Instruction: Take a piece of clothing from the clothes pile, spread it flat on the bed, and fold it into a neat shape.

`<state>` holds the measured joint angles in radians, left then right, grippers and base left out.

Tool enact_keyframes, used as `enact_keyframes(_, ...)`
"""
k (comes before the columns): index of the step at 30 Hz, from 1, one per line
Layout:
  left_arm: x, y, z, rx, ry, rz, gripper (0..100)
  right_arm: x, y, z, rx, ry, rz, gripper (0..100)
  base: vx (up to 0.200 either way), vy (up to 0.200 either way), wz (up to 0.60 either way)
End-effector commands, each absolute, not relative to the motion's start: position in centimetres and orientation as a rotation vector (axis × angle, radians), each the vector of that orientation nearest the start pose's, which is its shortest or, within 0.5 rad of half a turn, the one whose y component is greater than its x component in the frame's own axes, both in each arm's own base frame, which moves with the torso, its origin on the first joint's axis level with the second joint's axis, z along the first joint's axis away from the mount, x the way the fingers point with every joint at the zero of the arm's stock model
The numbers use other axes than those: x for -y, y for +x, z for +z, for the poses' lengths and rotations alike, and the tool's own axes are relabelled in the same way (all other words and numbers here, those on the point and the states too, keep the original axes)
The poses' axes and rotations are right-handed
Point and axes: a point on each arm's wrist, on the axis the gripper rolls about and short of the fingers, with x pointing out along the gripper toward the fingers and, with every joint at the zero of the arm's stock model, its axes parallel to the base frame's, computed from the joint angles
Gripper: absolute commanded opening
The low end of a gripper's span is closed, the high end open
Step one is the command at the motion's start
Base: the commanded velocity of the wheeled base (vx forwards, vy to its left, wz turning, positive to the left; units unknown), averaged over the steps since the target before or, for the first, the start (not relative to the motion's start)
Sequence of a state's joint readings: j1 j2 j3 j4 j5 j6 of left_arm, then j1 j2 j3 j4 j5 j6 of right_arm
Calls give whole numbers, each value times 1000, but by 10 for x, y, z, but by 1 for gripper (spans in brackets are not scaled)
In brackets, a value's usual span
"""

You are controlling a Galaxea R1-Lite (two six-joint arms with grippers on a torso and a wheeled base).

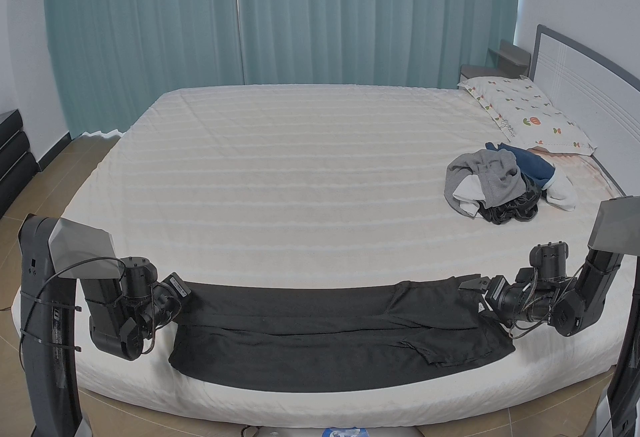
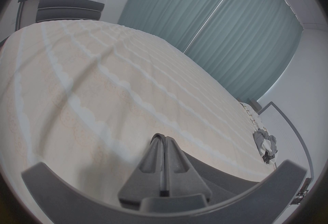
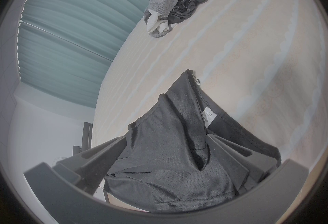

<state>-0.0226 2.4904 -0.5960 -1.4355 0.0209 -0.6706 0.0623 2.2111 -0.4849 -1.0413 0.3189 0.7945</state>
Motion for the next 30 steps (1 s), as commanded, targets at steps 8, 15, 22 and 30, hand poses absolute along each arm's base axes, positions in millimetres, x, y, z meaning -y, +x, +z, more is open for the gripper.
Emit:
enact_keyframes(8,6,345,-53,-442,-673,157,100,-27,303,-9,-799,834,66,100,0,0,0)
enact_keyframes(15,-12,328,-30,-438,-780,158,100,-24,292,-13,-834,823,47,100,0,0,0)
enact_keyframes(22,-16,300,-19,-551,-843,-12,100,-40,277,-7,-866,790,99,100,0,0,0)
enact_keyframes(30,-10,294,-21,-583,-838,-31,100,-41,276,-10,-880,792,99,100,0,0,0)
